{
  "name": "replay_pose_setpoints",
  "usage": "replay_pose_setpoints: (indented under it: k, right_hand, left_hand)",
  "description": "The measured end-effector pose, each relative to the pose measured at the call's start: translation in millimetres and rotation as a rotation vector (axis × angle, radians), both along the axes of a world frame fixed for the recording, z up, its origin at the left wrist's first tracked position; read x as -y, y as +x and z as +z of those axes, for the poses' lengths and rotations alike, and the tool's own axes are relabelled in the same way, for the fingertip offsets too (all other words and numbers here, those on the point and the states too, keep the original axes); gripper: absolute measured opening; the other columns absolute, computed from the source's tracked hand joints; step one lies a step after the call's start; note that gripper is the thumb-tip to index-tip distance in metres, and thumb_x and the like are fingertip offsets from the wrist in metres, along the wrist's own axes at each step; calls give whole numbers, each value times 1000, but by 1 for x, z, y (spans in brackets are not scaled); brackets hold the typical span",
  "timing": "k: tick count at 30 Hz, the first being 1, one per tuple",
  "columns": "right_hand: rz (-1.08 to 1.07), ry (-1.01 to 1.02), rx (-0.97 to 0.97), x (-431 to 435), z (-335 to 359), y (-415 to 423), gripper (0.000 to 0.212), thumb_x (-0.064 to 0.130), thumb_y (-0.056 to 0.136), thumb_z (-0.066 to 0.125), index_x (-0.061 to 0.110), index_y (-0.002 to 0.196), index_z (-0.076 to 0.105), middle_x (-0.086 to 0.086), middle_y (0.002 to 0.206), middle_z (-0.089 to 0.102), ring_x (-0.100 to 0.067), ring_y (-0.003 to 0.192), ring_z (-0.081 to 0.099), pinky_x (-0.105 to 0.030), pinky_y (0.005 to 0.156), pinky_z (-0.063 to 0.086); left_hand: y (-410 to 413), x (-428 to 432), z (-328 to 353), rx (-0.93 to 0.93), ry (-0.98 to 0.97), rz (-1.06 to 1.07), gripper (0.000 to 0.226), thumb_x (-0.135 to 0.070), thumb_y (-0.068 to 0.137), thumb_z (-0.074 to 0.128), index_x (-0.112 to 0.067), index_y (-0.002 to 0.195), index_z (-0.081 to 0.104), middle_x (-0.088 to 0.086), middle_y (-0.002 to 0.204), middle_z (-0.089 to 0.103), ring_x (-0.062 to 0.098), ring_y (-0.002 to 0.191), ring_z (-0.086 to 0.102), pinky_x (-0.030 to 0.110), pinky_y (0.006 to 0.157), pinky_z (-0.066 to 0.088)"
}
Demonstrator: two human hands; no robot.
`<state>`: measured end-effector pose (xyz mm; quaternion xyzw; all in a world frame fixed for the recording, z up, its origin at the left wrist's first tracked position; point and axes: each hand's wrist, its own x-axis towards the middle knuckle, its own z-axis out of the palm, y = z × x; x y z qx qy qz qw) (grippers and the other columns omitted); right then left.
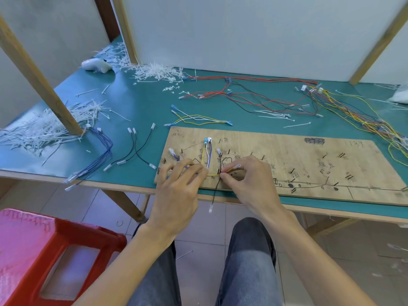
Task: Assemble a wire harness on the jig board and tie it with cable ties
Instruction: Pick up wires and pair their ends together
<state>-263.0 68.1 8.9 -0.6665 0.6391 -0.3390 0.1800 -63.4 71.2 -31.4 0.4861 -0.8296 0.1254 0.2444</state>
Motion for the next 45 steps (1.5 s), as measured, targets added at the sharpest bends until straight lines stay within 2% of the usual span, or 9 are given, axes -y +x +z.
replay_pose_setpoints:
  k: [4,7,12,16,21,28,33,38,45]
  right_hand:
    - [20,36,-18,4,3,-3,2,29,90,83,29,91,83,33,82,48,-17,104,64,-53,103,46]
    - [34,70,21,17,7,-7,8,31,94,79,28,86,79,27,75,61,-7,90,64,-52,100,48]
    - [26,158,-14,50,16,-4,17,32,93,76,29,78,69,17,72,67,-1,67,56,-30,76,44]
    - [28,202,19,63,18,-4,6,26,90,79,24,91,74,9,78,74,-7,69,60,-30,75,50]
    - [73,183,34,65,14,-11,35,19,87,79,35,115,67,15,74,73,-1,66,60,-23,68,45]
    - [175,199,-19,79,16,-16,19,24,82,90,25,98,80,14,73,72,6,57,52,-12,61,38]
    - [270,320,-38,95,28,-19,17,22,80,93,19,92,82,3,77,77,-6,67,62,-25,75,50]
    - [387,423,4,109,37,-32,13,22,83,90,13,86,81,-9,80,78,-10,69,64,-29,72,51]
    - [253,417,-30,111,23,-21,13,26,85,89,20,78,79,5,70,67,-7,64,55,-25,66,45]
  left_hand:
    - [1,-2,-3,-3,4,-42,42,-8,91,50,-20,126,70,-2,126,70,24,128,54,48,107,38]
    - [-1,-2,-3,-5,36,-18,39,-11,90,55,-21,125,69,-5,122,71,22,127,55,47,107,38]
    - [-8,-5,4,55,141,44,40,-21,91,48,-26,126,65,-6,120,68,23,126,53,51,103,39]
    - [-12,-7,9,105,186,105,54,-21,84,62,-34,135,57,-7,120,63,26,124,51,53,97,39]
    - [-15,-9,7,129,180,107,60,-19,73,72,-37,130,62,-1,121,58,28,122,51,53,93,37]
    - [-18,-11,4,85,173,117,61,-18,74,78,-37,130,63,-1,122,59,26,122,53,54,93,36]
    - [-16,-12,4,58,174,111,63,-18,75,80,-39,131,62,-4,124,59,24,123,53,54,93,36]
    - [-14,-10,3,39,179,100,64,-18,75,81,-39,132,62,-4,124,59,23,124,52,54,94,35]
    - [-13,-10,1,21,165,92,67,-17,75,81,-39,134,58,-3,126,58,23,124,53,56,93,38]
